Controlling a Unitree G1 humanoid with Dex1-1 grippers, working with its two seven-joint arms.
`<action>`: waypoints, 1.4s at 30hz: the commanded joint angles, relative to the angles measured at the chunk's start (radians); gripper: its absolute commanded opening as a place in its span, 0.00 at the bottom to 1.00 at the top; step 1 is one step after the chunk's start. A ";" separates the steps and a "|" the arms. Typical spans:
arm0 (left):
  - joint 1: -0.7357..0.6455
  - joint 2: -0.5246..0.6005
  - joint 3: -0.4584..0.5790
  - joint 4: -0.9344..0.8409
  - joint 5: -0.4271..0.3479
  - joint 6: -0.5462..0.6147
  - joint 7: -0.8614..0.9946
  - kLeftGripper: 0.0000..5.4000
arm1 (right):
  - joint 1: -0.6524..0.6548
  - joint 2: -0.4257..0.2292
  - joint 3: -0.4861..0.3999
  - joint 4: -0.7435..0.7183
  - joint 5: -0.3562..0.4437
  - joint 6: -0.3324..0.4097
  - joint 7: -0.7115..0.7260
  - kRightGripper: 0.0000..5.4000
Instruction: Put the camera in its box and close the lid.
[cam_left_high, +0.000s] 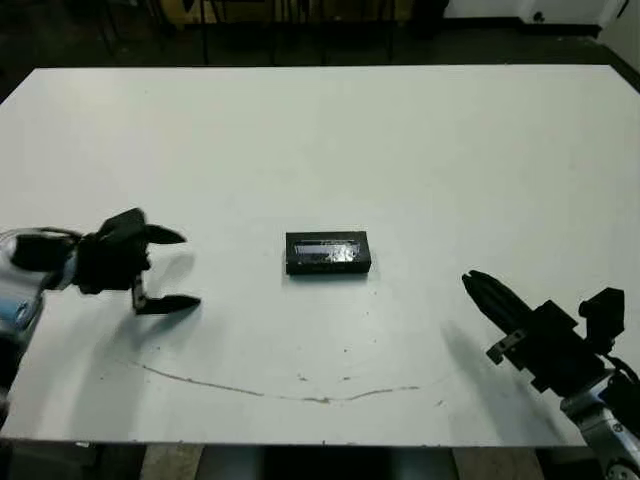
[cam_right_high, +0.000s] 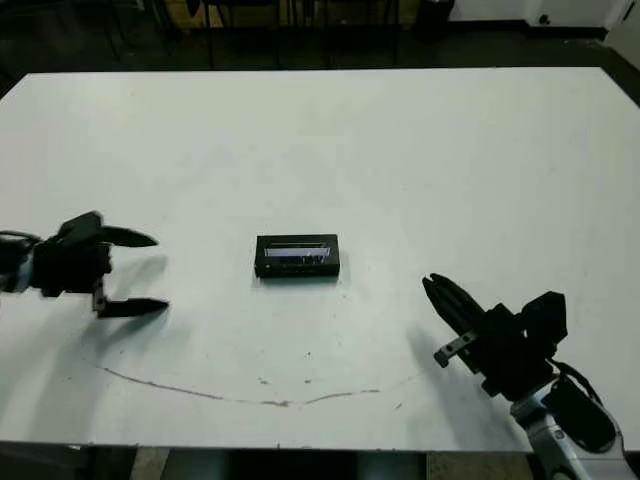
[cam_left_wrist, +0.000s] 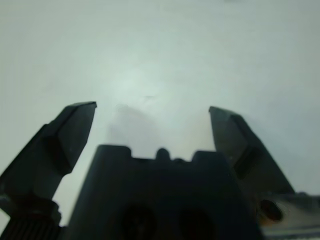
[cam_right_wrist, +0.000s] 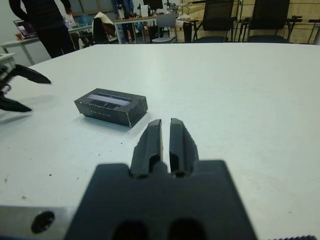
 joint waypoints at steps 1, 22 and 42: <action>0.109 -0.153 0.087 -0.246 -0.052 0.091 0.259 0.91 | 0.024 0.011 0.009 -0.031 -0.009 0.031 -0.039 0.00; -0.009 -0.677 -0.370 -0.461 0.063 0.379 0.810 0.17 | -0.016 0.035 0.065 0.105 -0.152 -0.145 -0.108 0.00; 0.035 -0.768 -0.441 -0.062 0.250 0.267 0.931 0.00 | 0.000 0.033 0.068 0.032 -0.092 -0.097 -0.127 0.00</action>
